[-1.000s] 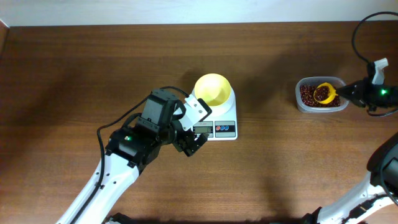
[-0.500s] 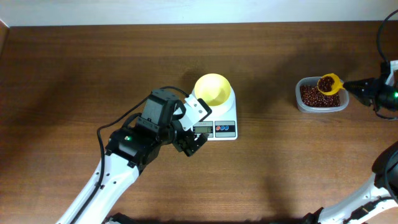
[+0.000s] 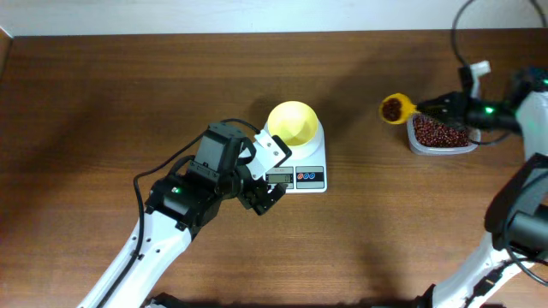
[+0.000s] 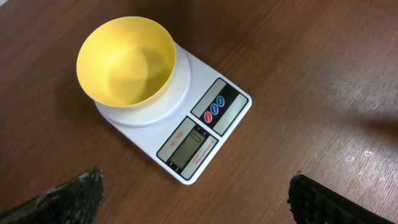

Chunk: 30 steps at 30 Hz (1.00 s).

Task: Scoop item into bowl and weigh 50g on scale
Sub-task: 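Carry the filled scoop to the yellow bowl and tip beans in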

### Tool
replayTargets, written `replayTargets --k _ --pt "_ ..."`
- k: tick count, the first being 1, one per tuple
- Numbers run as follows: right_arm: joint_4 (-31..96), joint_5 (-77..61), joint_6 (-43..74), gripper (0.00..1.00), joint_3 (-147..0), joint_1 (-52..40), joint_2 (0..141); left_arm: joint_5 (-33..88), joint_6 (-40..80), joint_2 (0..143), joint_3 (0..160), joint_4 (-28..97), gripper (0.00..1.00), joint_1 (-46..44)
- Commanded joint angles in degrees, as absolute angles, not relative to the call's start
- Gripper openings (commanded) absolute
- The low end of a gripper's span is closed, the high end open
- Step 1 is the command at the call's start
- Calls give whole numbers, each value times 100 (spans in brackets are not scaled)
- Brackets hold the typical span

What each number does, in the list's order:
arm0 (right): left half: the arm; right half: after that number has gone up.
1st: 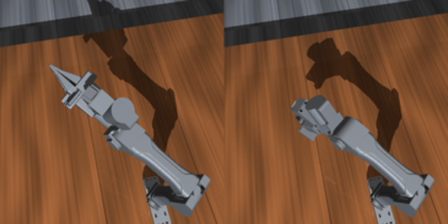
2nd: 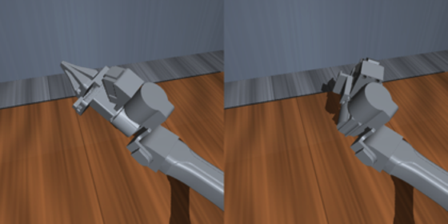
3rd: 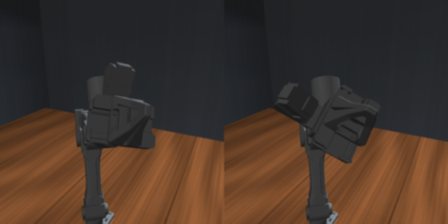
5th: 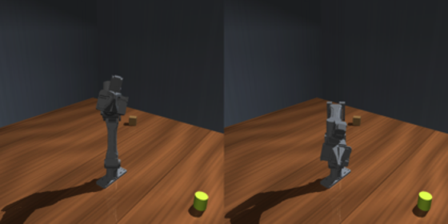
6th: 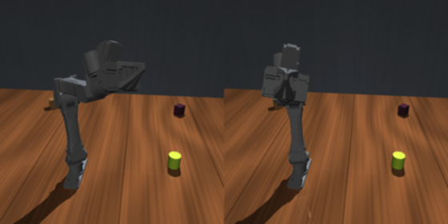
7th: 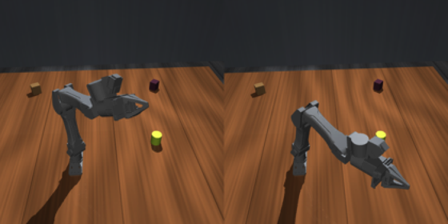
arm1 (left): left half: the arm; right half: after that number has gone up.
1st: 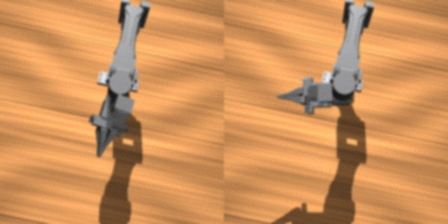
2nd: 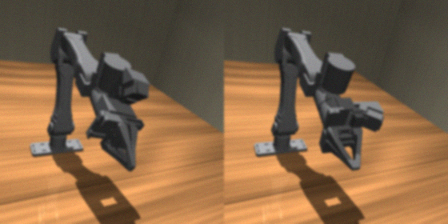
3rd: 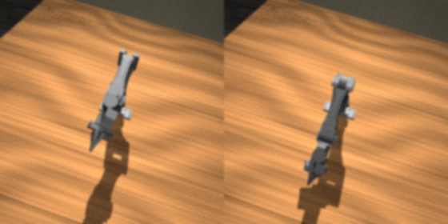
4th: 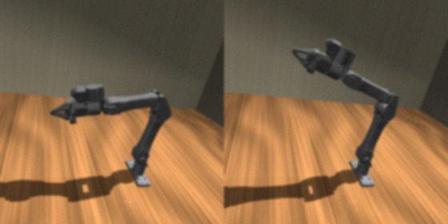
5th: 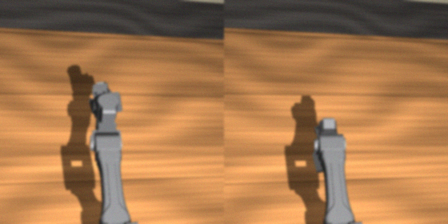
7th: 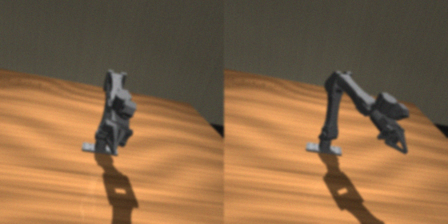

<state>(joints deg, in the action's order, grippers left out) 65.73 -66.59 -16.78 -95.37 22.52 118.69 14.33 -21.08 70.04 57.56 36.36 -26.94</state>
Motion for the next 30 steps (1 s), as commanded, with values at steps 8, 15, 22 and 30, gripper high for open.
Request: replayTargets --k 8,15,22,30 --pt "6294 -6879 -1778 4 -9504 287 11933 1413 -2198 6952 5725 3627 99 -2711" --pt "5658 -6705 -1778 4 -9504 -375 11933 1415 -2198 6952 5725 3627 99 -2711" --pt "4895 -6202 -1490 4 -9504 -416 11933 1415 -2198 6952 5725 3627 99 -2711" --pt "4480 -5201 -1455 4 -9504 -609 11933 1415 -2198 6952 5725 3627 99 -2711"
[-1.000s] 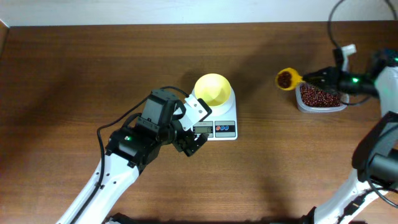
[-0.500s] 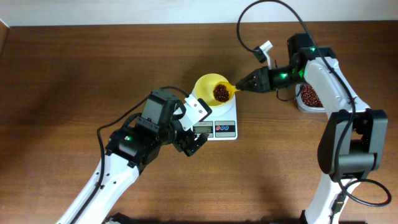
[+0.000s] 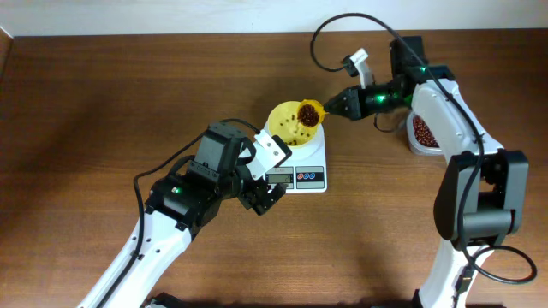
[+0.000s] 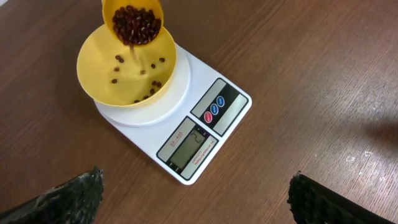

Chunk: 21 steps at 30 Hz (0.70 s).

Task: Scoop item into bowl and weigh 50g on scale
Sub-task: 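Carry the filled scoop to the yellow bowl and tip beans in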

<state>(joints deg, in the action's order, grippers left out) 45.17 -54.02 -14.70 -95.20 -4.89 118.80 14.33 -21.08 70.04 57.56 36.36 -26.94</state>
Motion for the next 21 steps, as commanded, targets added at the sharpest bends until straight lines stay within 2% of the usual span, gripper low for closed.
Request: replayTargets --k 1,4,14,21 --pt "4331 -5129 -1459 4 -9504 -707 11933 1415 -2198 6952 5725 3627 99 -2711" --pt "4128 -5048 -1494 4 -9504 -766 11933 1415 -2198 6952 5725 3627 99 -2711" --pt "4132 -5050 -4803 4 -9504 -766 11933 1415 -2198 6952 5725 3627 99 -2711" --pt "4154 -5050 -5852 4 -9504 -904 11933 1415 -2198 6952 5725 3627 99 -2711"
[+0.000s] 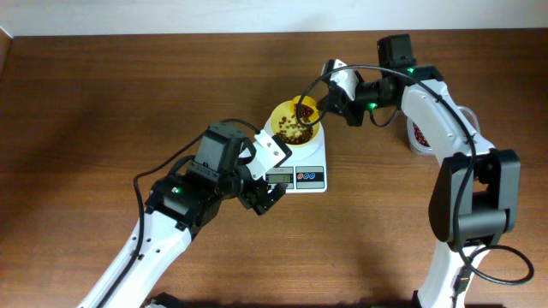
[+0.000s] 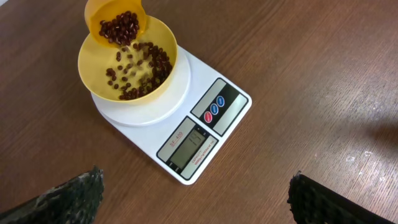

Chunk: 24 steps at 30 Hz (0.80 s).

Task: Scoop item into bowl and weigh 50g on scale
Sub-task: 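Carry the filled scoop to the yellow bowl and tip beans in, then move the empty scoop back right and dip it into the beans tub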

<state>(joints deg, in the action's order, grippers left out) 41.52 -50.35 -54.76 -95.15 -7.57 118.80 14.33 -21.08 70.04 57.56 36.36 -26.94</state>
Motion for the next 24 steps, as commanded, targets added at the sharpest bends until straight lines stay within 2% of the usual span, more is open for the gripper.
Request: replayTargets --k 1,6,14,17,24 --pt "4152 -5052 -5852 4 -9504 -956 11933 1413 -2198 6952 5725 3627 99 -2711" --pt "4296 -5050 -5854 4 -9504 -1140 11933 1415 -2198 6952 5725 3627 99 -2711" --pt "5277 -4982 -7332 4 -9504 -1140 11931 1415 -2198 6952 5725 3627 99 -2711" --pt "5277 -4536 -7404 4 -9524 -1140 11924 1415 -2198 6952 5725 3627 99 -2711" --pt "5002 -4436 -7653 4 -9703 -1140 11810 1415 -2198 6952 5725 3627 99 -2711"
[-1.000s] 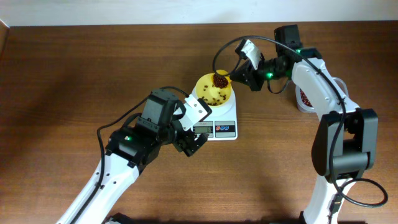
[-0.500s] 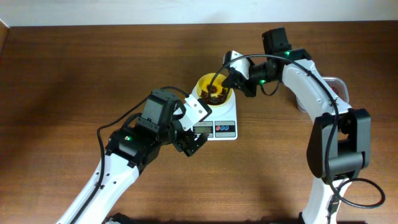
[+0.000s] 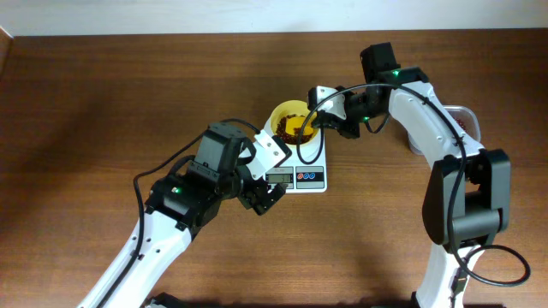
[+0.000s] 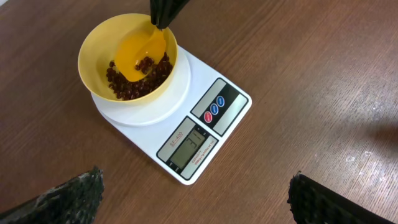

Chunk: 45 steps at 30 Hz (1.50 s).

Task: Scoop item into bowl and weigh 50g on scale
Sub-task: 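Move the empty scoop back right and dip it into the beans tub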

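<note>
A yellow bowl [image 3: 287, 114] [image 4: 93, 50] stands on the white scale [image 3: 306, 178] [image 4: 205, 124] and holds a heap of red beans [image 4: 134, 87]. An orange scoop [image 4: 142, 48] is tipped mouth-down inside the bowl, with a few beans still at its lip. My right gripper [image 3: 328, 115] is shut on the scoop's handle at the bowl's far rim. My left gripper [image 3: 261, 195] [image 4: 194, 182] stands open over the table just in front of the scale, holding nothing. The scale's display is too small to read.
A white tub [image 3: 469, 120] of red beans sits at the right, mostly hidden behind my right arm. Cables loop above the right arm. Bare brown table lies all around the scale.
The scoop was tilted above the bowl's far rim with beans pouring out. Now it lies lower in the bowl, nearly empty, and the beans are in the bowl. The left arm has not moved.
The bowl stood empty while my right gripper held a full scoop beside the bean tub. Then the scoop was over the bowl with the first beans falling. Then more had poured in, and now the scoop is turned down inside the bowl.
</note>
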### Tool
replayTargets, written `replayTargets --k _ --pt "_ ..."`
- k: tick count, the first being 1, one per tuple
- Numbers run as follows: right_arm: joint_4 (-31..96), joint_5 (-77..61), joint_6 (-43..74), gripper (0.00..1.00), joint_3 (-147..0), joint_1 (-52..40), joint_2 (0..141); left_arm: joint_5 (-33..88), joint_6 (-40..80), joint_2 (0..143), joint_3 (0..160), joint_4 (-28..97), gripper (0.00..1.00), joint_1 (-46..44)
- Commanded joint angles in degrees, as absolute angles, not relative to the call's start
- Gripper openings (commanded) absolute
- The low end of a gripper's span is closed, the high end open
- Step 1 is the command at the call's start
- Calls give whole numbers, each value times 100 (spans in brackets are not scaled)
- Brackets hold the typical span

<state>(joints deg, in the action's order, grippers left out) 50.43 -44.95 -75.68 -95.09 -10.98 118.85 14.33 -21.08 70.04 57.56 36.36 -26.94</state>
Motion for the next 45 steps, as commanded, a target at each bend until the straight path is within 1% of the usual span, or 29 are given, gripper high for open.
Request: replayTargets --k 1,9,21,24,26,27,28,30,31,32,33,35,37,39,43,45 --pt "4989 -4436 -7655 4 -9756 -1140 11797 1415 -2198 6952 5725 3627 99 -2711" --pt "5011 -4431 -7915 4 -9870 -1140 11478 1413 -2198 6952 5725 3627 99 -2711" --pt "5315 -4456 -7808 4 -9872 -1140 11306 1415 -2198 6952 5725 3627 99 -2711" --pt "5295 -4427 -6836 4 -9959 -1116 11072 1415 -2198 6952 5725 3627 99 -2711" --pt "5295 -4246 -5850 4 -10147 -1046 10899 1415 -2198 6952 5725 3627 99 -2711" --pt "5293 -4021 -5151 4 -10326 -965 10822 1415 -2198 6952 5725 3627 99 -2711" --pt "5264 -3529 -4313 4 -10545 -882 10777 1415 -2198 6952 5725 3627 99 -2711" --pt "5251 -2451 -3026 4 -10855 -760 10770 1415 -2198 6952 5725 3627 99 -2711" --pt "5271 -1487 -1981 4 -11037 -628 10770 1415 -2198 6952 5725 3627 99 -2711" --pt "5301 -1098 -1684 4 -11087 -569 10770 1415 -2198 6952 5725 3627 99 -2711" --pt "5356 -423 -1345 4 -11093 -464 10770 1415 -2198 6952 5725 3627 99 -2711" --pt "5448 464 -775 4 -11091 -285 10770 1415 -2198 6952 5725 3627 99 -2711" --pt "5478 661 -628 4 -11091 38 10772 1415 -2198 6952 5725 3627 99 -2711" --pt "5557 1181 -246 4 -11089 379 10779 1415 -2198 6952 5725 3627 99 -2711" --pt "5819 1205 -246 4 -10971 1013 11144 1415 -2198 6952 5725 3627 99 -2711" --pt "6075 1208 -248 4 -10967 1063 11264 1413 -2198 6952 5725 3627 99 -2711"
